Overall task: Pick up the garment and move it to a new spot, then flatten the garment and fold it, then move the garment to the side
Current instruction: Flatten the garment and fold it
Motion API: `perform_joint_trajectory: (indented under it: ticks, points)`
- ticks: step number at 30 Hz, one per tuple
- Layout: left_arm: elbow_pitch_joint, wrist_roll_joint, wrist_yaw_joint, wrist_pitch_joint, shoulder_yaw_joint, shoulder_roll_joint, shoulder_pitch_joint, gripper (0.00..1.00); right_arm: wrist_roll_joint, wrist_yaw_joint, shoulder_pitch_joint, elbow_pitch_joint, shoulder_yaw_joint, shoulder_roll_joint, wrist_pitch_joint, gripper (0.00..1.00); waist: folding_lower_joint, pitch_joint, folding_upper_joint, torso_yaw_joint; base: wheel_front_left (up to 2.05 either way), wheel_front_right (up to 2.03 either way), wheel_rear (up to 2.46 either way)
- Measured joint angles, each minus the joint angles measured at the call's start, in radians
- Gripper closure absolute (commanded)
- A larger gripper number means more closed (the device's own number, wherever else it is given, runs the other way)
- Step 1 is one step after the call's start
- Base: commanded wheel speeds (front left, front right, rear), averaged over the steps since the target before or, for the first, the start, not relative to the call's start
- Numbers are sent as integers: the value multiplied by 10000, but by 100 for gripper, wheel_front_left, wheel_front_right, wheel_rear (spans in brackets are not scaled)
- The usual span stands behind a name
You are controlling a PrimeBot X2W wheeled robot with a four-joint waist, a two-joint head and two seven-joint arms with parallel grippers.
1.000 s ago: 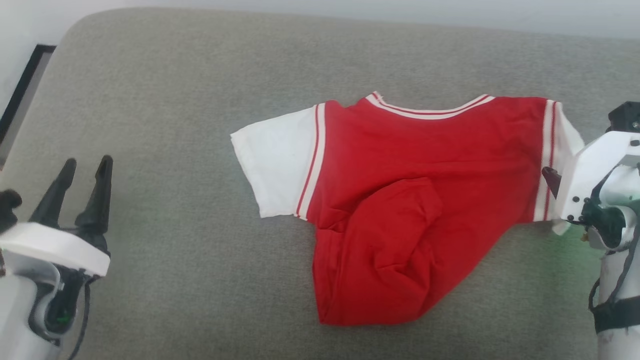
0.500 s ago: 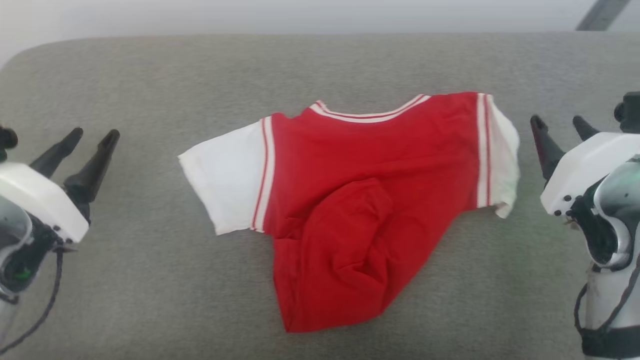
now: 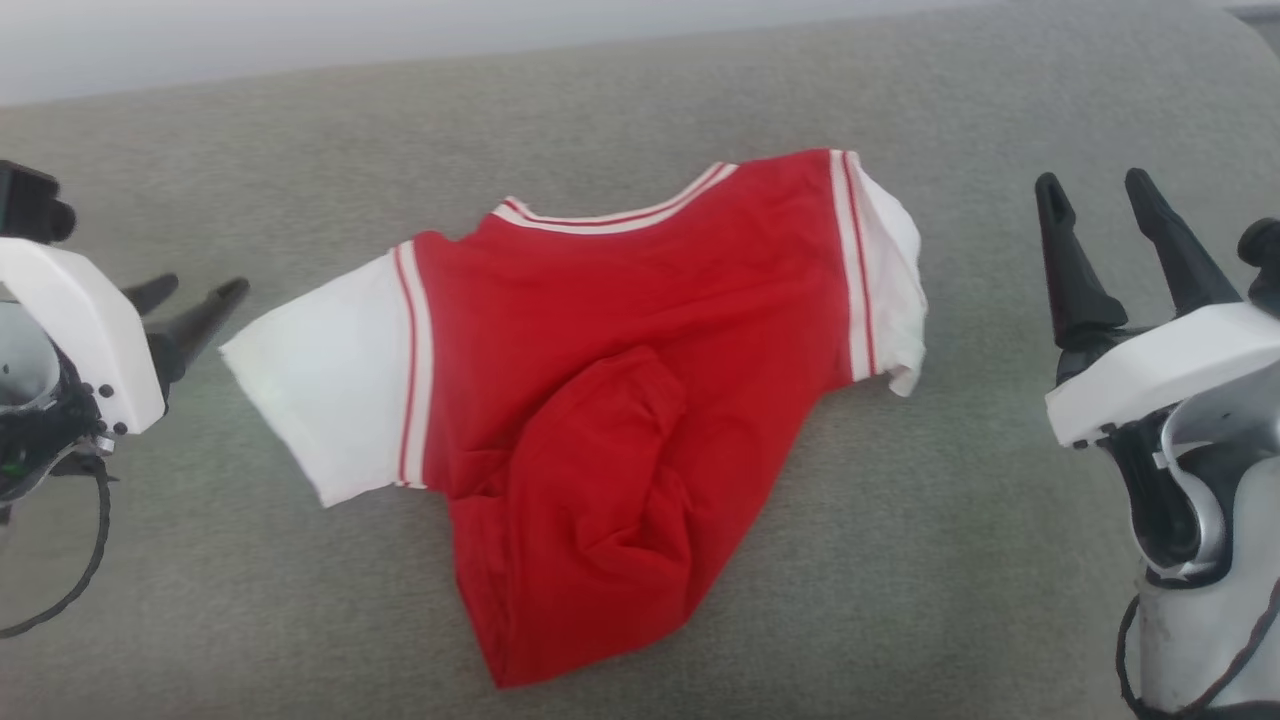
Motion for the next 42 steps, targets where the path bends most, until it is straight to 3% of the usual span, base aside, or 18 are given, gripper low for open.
perform_joint_trajectory:
  ticks: [6, 13, 26, 27, 28, 42]
  points:
    - [757, 13, 92, 1511, -554, -140, -557, 0, 261, 0, 235, -123, 169, 0, -336, 0, 0, 273, 0, -402, 0, 0, 0]
    - [1716, -192, 859, 3266, -895, -230, -823, 0, 372, 0, 338, -188, 182, 2, -341, 0, 0, 602, 0, -643, 0, 0, 0]
    - [2364, -901, 1570, 4798, -844, -671, -1475, 0, 454, 0, 227, -88, 284, -2, 412, 0, 0, 1017, 1, -578, 0, 0, 0]
    - [2364, -849, 1530, 4890, -915, -679, -1537, 41, 405, 0, 194, -46, 362, -2, 573, 0, 0, 1048, 1, -563, 0, 0, 0]
    - [2372, -832, 1461, 4913, -936, -702, -1582, 100, 433, 0, 151, 21, 401, 4, 698, 0, 0, 1083, 1, -546, 0, 0, 0]
    - [2936, -759, 727, 4316, -917, -1452, -2359, 100, -113, 0, -2029, 2571, 420, 12, 3609, 0, 0, 1619, 1, 218, 0, 0, 0]
